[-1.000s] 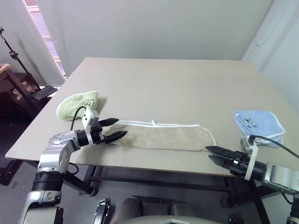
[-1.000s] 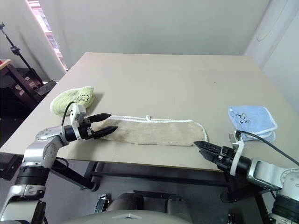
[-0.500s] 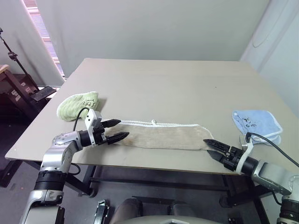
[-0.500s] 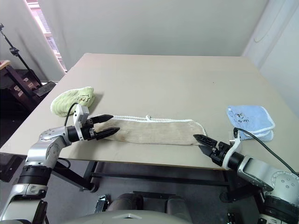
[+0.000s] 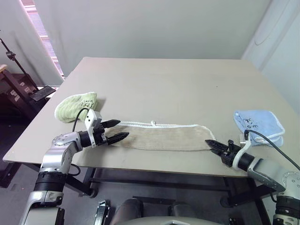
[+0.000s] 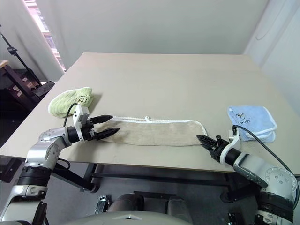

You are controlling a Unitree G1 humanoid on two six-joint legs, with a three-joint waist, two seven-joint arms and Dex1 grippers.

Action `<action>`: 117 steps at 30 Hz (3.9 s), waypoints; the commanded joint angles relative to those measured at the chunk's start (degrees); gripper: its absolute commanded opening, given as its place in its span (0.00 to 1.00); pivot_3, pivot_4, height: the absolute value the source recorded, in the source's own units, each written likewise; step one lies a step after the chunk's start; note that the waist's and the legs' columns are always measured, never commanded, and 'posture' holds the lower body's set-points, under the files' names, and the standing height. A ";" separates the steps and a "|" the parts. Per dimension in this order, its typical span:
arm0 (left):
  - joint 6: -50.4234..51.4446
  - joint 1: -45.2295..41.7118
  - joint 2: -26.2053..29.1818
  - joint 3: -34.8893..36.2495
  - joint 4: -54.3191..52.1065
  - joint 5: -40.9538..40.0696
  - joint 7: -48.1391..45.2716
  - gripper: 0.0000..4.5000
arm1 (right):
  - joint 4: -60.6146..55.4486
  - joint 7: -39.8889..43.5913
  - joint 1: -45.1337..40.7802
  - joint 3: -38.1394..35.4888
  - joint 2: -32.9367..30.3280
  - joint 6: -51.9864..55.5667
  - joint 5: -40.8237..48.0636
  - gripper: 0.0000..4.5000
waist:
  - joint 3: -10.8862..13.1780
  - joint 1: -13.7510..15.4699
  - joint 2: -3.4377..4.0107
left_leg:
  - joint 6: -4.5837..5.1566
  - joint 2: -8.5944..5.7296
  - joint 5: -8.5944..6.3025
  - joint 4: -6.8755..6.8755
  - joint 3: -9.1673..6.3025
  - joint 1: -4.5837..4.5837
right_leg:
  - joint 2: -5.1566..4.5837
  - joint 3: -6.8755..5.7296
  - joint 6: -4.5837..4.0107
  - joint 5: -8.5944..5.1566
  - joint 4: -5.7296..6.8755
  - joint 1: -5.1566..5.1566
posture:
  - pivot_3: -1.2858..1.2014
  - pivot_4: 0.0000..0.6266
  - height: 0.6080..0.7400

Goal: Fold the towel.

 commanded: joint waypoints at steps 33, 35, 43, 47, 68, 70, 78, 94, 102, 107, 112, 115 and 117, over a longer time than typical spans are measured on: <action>-1.77 -2.38 0.83 0.16 1.86 1.31 -1.10 1.00 | -23.85 37.43 13.61 -9.03 -22.37 -6.74 -14.86 0.00 | -0.17 3.09 0.36 | 0.66 -0.09 -0.47 0.14 0.68 -0.09 | -0.39 0.08 0.14 0.06 -0.74 0.24 | 0.52 0.00 1.00; -2.05 -1.92 0.97 0.03 1.69 1.52 -1.11 1.00 | -26.19 37.37 10.83 -5.84 -22.01 -6.72 -14.54 0.00 | -0.16 2.97 0.32 | 0.65 -0.09 -0.48 0.16 0.68 -0.08 | -0.39 0.08 0.15 0.06 -0.74 0.25 | 0.52 0.00 1.00; -2.52 -1.93 0.15 -0.40 1.38 1.86 -0.57 1.00 | -28.42 36.69 -0.14 12.37 -18.17 -6.68 -20.86 0.00 | -0.12 3.14 0.23 | 0.61 -0.05 -0.56 0.16 0.93 -0.11 | -0.51 0.15 0.17 0.09 -0.76 0.10 | 0.52 0.00 1.00; -2.68 -1.63 0.11 -0.31 0.96 1.90 -0.27 1.00 | -27.22 38.54 -2.95 19.61 -16.77 -7.38 -26.59 0.00 | -0.12 3.09 0.22 | 0.74 -0.08 -0.54 0.15 0.99 -0.17 | -0.54 0.15 0.19 0.10 -0.78 0.04 | 0.52 0.00 1.00; -2.96 1.84 1.28 0.18 -2.09 1.98 0.97 1.00 | -26.08 45.70 -6.98 31.53 -13.07 -11.02 -44.96 0.49 | -0.14 3.05 0.18 | 0.64 -0.08 -0.60 0.20 1.04 -0.09 | -0.52 0.18 0.37 0.20 -0.67 0.04 | 0.52 0.00 1.00; -2.29 1.65 1.10 0.78 -2.32 1.04 1.14 1.00 | -26.89 47.06 -6.32 29.13 -13.24 -11.28 -43.34 0.65 | -0.14 3.05 0.18 | 0.64 -0.08 -0.60 0.20 1.05 -0.09 | -0.52 0.18 0.37 0.20 -0.67 0.04 | 0.52 0.00 1.00; 4.21 -2.00 -0.14 3.75 -6.88 -6.12 2.22 0.92 | -26.33 45.75 -7.02 13.75 -10.11 -15.53 -36.75 0.73 | -0.13 3.11 0.16 | 0.64 -0.07 -0.60 0.26 1.05 -0.09 | -0.51 0.19 0.58 0.32 -0.67 0.07 | 0.52 0.00 1.00; -4.81 -22.61 -17.82 -14.09 8.18 3.17 -4.49 0.00 | -19.31 54.05 -7.43 19.93 -9.61 -27.18 -49.27 0.00 | -0.15 3.01 0.10 | 0.79 -0.07 -0.50 0.46 1.21 -0.08 | -0.42 0.35 1.00 0.56 -0.67 0.19 | 0.52 0.00 1.00; -11.98 -25.60 -25.42 -18.40 22.56 9.18 -7.26 0.00 | -10.29 54.74 -5.90 25.73 -5.99 -36.94 -60.47 0.00 | -0.14 3.16 0.07 | 0.77 -0.08 -0.52 0.62 1.21 -0.06 | -0.42 0.36 0.95 0.55 -0.66 0.21 | 0.52 0.00 1.00; -19.98 -23.84 -28.42 -23.33 32.51 17.37 -6.69 0.00 | -5.94 55.10 -5.02 28.16 -3.84 -38.93 -64.48 0.00 | -0.14 3.08 0.07 | 0.79 -0.12 -0.51 0.61 1.22 -0.07 | -0.43 0.40 1.16 0.66 -0.67 0.19 | 0.52 0.00 1.00; -26.00 -22.31 -28.71 -26.24 41.18 23.87 -3.33 0.00 | -3.92 54.87 -3.50 30.75 -2.51 -40.60 -68.11 0.00 | -0.35 3.09 -0.01 | 0.78 -0.06 -0.51 0.53 1.18 0.00 | -0.40 0.39 1.18 0.67 -0.51 0.13 | 0.52 0.00 1.00; -25.71 -22.35 -28.72 -25.23 42.15 23.57 -4.62 0.00 | -3.70 55.81 -3.44 31.54 -2.48 -41.50 -69.24 0.00 | -0.37 2.95 -0.04 | 0.64 -0.06 -0.60 0.56 1.18 0.52 | -0.39 0.37 0.98 0.56 -0.57 0.69 | 0.52 0.00 1.00; -26.11 -22.81 -28.98 -23.96 42.29 22.84 -4.75 0.00 | -3.03 55.97 -4.42 31.10 -2.17 -41.84 -69.31 0.00 | -0.37 2.80 -0.07 | 0.65 -0.05 -0.62 0.54 1.18 0.87 | -0.39 0.37 0.98 0.53 -0.70 1.08 | 0.52 0.00 1.00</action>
